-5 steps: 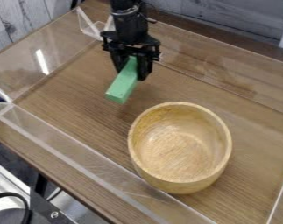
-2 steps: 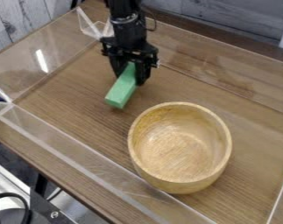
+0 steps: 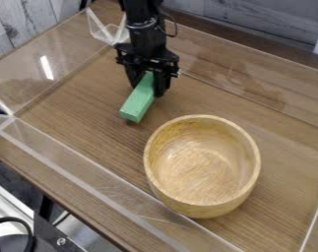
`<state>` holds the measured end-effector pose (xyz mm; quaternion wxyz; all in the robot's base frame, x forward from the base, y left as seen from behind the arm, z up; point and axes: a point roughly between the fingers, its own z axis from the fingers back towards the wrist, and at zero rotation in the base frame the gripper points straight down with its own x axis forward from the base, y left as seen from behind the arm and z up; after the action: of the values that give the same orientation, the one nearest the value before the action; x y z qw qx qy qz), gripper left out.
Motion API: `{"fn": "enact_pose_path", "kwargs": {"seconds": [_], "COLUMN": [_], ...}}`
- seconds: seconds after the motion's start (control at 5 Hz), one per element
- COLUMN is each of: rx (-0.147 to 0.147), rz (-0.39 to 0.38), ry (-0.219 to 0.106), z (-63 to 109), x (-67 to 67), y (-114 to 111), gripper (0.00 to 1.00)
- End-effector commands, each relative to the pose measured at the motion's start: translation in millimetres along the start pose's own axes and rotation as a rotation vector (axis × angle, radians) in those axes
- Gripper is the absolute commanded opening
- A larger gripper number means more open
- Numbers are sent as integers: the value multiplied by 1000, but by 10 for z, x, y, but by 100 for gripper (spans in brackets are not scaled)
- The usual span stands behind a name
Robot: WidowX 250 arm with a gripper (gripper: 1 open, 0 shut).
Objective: Remove the green block from inside the brown bowl and put it on the table
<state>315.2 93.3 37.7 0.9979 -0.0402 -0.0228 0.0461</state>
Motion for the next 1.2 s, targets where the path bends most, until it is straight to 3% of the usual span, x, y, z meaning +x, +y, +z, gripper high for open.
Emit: {"fn": "enact_pose_path", "kwargs": {"seconds": [0.0, 1.0], "rx": [13, 3], "rz": [-14, -39], "ry": [-64, -66], "z": [164, 155], "x": [140, 162], "y": [-10, -85], "gripper": [0, 0]}}
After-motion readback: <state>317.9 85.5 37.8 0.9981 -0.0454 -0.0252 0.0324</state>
